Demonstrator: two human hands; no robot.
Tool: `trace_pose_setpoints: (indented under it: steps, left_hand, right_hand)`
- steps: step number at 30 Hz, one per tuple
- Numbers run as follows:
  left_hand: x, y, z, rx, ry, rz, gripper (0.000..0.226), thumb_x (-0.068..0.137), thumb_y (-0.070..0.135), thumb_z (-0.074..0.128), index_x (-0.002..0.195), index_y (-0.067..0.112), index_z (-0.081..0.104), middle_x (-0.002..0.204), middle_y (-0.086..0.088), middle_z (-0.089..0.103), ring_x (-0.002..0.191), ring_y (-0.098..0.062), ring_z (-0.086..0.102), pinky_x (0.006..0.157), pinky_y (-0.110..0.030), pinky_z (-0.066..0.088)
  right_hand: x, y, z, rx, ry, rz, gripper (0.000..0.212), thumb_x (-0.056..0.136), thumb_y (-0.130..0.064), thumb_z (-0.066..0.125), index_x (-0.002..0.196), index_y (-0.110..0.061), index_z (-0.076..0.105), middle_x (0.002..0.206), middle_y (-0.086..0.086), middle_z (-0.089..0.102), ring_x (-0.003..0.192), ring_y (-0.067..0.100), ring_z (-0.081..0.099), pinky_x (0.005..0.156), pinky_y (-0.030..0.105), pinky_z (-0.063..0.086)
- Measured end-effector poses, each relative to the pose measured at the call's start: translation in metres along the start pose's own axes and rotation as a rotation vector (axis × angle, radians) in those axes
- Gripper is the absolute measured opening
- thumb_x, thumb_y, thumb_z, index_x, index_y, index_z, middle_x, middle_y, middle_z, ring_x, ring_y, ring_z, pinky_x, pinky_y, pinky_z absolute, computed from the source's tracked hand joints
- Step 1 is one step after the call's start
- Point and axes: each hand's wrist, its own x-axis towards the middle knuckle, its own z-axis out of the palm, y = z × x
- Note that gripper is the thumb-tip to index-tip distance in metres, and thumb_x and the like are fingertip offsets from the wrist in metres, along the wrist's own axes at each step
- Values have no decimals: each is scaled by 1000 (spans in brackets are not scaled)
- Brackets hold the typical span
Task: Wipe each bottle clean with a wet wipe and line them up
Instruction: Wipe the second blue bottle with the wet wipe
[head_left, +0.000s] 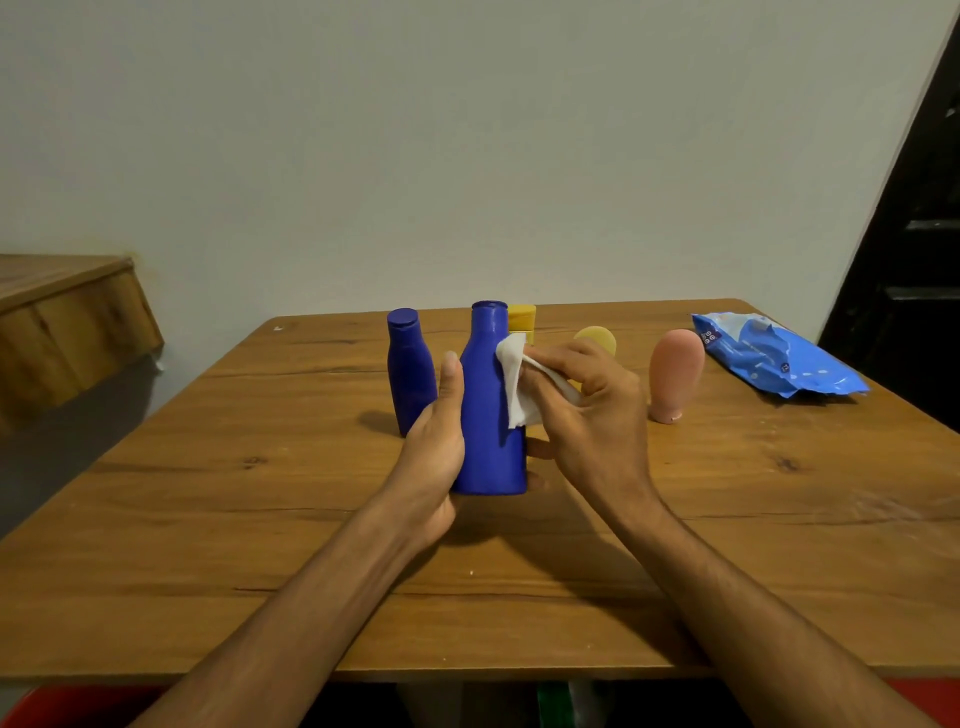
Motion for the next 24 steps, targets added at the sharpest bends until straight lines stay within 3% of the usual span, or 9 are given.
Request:
trace_pose_setpoints:
  steps: [3,9,13,16,19,24]
  left_hand:
    - [-1,-2,0,1,-24,-2,47,87,61,45,106,21,60,93,-7,74,89,-28,71,78,-47,57]
    - [3,2,-5,-140,30,-32,66,83,62,50,127,14,56,119,-20,68,109,-37,65,96,-54,51]
    - [7,6,-11,-211,59,-60,75,79,68,51,129,12,55,109,-17,70,95,-30,70,80,-46,56]
    - [7,8,-13,-237,-1,-52,73,85,69,46,125,8,58,101,-11,73,88,-26,71,75,-40,55]
    - [5,11,-10,-223,-17,-26,66,90,66,42,121,10,59,102,-12,73,89,-27,72,78,-42,55]
    - [6,7,-11,-203,-11,-88,80,83,76,47,129,10,59,121,-13,68,107,-33,67,89,-49,52]
  right_hand:
    - [0,1,0,17,-27,-9,22,89,-16,67,110,-13,69,103,-1,63,96,12,62,72,36,59]
    - [-6,1,3,-59,-156,-118,22,85,-17,71,107,-13,71,100,-7,60,94,10,59,70,34,58]
    - [-9,-3,4,-96,-289,-244,28,85,-32,63,105,-15,73,98,-1,64,92,8,57,71,27,54]
    - [-10,-2,4,-139,-370,-332,28,84,-32,60,101,-15,75,95,-1,66,91,2,51,71,38,50]
    - [-11,-2,4,-175,-299,-282,31,84,-35,57,104,-16,73,98,0,65,92,0,46,67,44,52]
    - [-14,-2,4,-195,-398,-329,27,85,-33,58,99,-17,75,94,-4,65,86,1,46,69,29,39]
